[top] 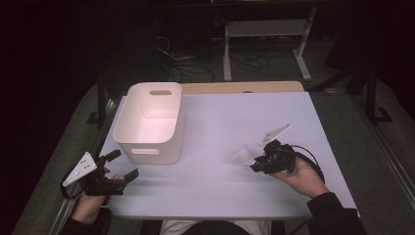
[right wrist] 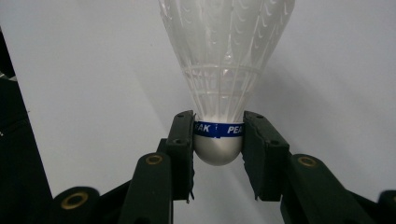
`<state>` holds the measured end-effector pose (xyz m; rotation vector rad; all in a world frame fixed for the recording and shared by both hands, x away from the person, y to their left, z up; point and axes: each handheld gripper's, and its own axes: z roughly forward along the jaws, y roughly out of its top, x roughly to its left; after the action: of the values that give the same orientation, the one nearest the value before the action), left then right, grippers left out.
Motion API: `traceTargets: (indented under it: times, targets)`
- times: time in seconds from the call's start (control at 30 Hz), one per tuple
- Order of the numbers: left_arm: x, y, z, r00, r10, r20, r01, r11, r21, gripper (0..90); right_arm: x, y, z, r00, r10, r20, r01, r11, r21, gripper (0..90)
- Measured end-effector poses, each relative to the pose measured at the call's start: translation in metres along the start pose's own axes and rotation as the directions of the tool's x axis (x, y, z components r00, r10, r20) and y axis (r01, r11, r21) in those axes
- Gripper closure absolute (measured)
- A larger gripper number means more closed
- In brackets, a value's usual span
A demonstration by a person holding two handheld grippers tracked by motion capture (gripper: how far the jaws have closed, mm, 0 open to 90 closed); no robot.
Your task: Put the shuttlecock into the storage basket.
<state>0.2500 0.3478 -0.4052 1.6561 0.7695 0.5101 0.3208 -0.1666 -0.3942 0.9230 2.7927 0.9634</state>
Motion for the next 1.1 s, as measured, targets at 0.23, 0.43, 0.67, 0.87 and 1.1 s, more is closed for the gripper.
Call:
traceTargets:
  times: [0.23,0.43,0.67,0.87,1.1]
  targets:
    - [0.0,0.0,0.0,1.0,0.0,0.002,0.0,1.0,0.001,0.0,0.001,0.007,-0.002,1.0,-0.009,0.004,0.009,1.0,0.002,63.8]
    - [0.0,0.0,0.0,1.0,-0.001,0.002,0.001,1.0,0.0,0.0,0.002,0.014,-0.003,0.9998,-0.02,0.004,0.02,1.0,-0.003,63.7]
    - [0.0,0.0,0.0,1.0,-0.001,0.003,0.001,1.0,0.0,0.0,0.005,0.025,-0.005,0.9992,-0.039,0.011,0.039,0.999,-0.014,63.8]
    - [0.0,0.0,0.0,1.0,0.0,0.003,0.0,1.0,0.001,0.0,0.006,0.032,-0.009,0.9986,-0.051,0.014,0.051,0.998,-0.022,63.8]
    - [0.0,0.0,0.0,1.0,0.0,0.004,0.0,1.0,0.001,0.0,0.007,0.042,-0.012,0.9979,-0.063,0.014,0.063,0.998,-0.031,63.8]
